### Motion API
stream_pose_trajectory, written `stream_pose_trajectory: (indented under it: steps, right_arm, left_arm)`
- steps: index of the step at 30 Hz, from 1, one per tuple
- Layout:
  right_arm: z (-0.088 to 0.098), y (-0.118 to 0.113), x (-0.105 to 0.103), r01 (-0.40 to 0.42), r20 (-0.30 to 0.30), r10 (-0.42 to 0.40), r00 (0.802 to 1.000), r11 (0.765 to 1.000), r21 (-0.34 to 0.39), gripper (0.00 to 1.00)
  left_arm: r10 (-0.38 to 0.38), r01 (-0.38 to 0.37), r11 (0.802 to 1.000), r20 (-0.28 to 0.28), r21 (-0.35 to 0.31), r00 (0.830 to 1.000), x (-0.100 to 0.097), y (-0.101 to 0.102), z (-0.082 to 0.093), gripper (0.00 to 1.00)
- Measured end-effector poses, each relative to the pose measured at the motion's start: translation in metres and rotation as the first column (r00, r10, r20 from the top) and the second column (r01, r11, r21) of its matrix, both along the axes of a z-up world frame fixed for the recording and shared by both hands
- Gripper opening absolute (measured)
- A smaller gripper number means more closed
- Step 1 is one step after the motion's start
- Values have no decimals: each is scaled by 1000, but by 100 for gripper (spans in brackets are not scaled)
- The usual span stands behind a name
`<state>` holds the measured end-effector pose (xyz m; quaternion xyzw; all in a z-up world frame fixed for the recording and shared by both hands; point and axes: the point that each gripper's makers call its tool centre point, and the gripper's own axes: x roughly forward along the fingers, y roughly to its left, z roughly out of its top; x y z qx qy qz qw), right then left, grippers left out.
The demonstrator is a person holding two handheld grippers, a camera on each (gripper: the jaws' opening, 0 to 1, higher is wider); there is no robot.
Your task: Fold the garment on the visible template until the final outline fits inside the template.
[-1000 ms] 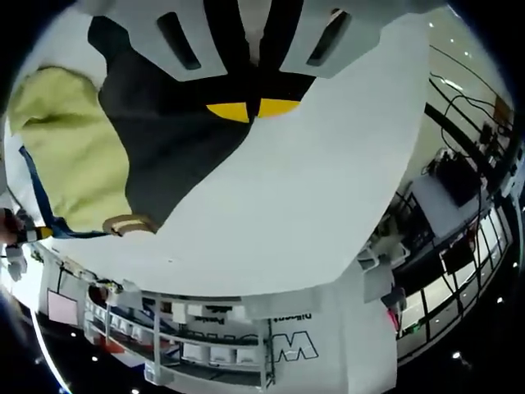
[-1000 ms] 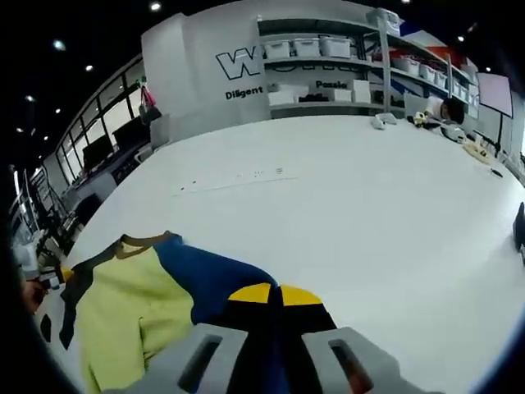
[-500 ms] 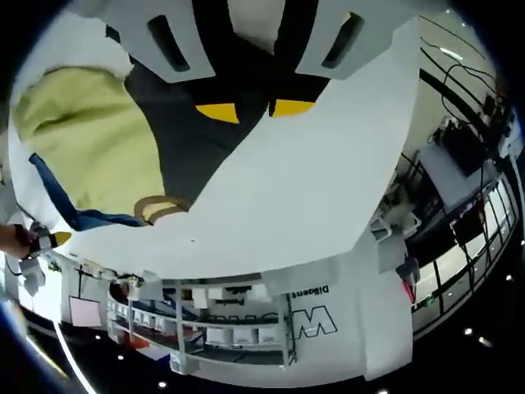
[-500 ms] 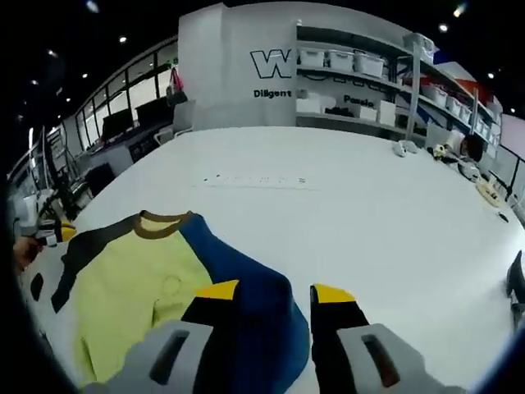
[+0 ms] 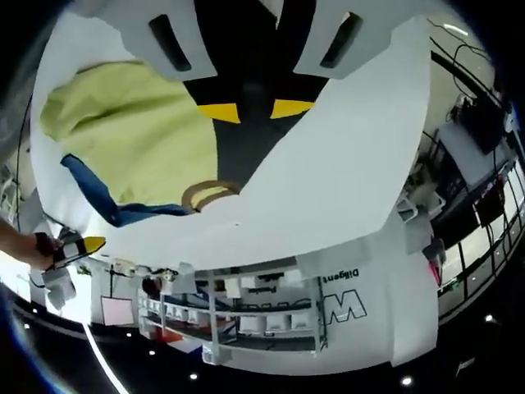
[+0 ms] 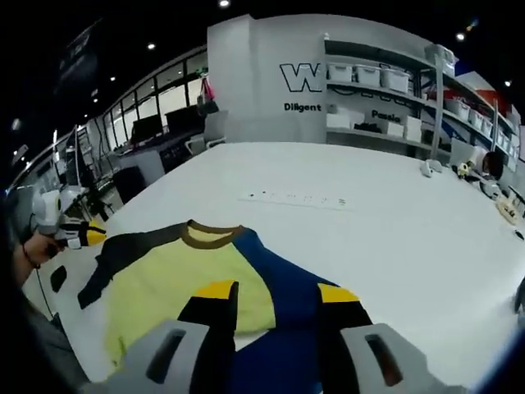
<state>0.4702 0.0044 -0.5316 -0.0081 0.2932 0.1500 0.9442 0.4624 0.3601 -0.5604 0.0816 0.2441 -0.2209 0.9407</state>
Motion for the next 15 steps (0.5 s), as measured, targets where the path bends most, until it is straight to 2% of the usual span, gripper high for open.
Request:
stream_pose_trajectory:
  steps: [4,7,8,9,11,12,15]
  right_arm:
    - [-1,5,-5,-2,-4,2,1000,1000,20,33]
    - [-3,12,-12,-15,-13,15,1000,999,30,33]
    - [-4,15,-15,-27,-3,27,1000,999,29,32]
    - [-4,16,-16,-28,0,28,1000,999,29,32]
    - [-4,16,-16,-28,1,28,1000,999,29,33]
    - [-8,20,-20,-39,-8,39,999,999,22,33]
    - [-16,26,-29,-50,-28,51,998,998,28,33]
  left_arm:
    - [-41,41,999,-4,1,999,-8,-9,0,9]
    - [-137,138,990,22,-9,990,-19,-28,4,8]
    - [-181,180,983,43,40,982,-22,-31,5,8]
    - [-185,183,982,43,43,982,-24,-32,5,8]
    - [-183,182,983,41,34,982,-25,-33,5,8]
    - [-193,194,981,33,-20,981,-31,-41,6,8]
    - [-247,248,969,35,-17,968,-46,-56,5,8]
